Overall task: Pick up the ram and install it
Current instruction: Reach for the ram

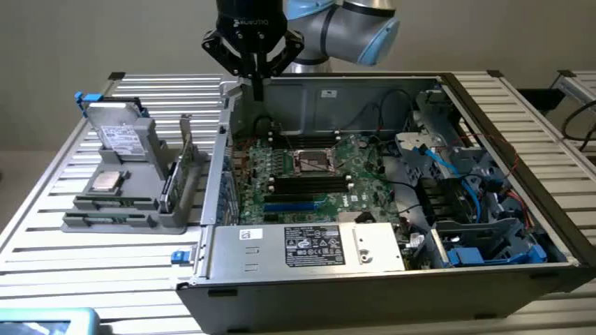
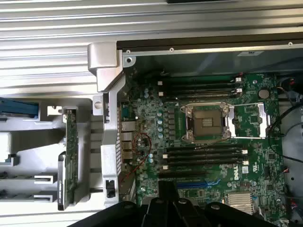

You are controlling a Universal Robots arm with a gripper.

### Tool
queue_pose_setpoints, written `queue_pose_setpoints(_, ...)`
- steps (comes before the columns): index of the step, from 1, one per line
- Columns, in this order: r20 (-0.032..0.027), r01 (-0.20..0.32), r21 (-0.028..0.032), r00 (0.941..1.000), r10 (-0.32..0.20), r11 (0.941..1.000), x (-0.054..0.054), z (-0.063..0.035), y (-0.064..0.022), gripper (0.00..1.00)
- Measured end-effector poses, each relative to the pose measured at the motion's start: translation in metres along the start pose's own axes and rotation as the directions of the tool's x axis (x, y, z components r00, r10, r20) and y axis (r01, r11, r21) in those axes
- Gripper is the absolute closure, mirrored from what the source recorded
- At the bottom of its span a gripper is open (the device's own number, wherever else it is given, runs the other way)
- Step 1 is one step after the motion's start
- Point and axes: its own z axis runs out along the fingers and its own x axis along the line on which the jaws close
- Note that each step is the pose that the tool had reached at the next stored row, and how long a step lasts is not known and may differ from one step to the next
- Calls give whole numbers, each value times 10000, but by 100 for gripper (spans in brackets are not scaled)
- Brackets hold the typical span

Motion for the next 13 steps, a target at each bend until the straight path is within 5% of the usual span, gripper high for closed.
queue_pose_setpoints(13,-15,-1,0,10000,1,10000,4,0,0,89)
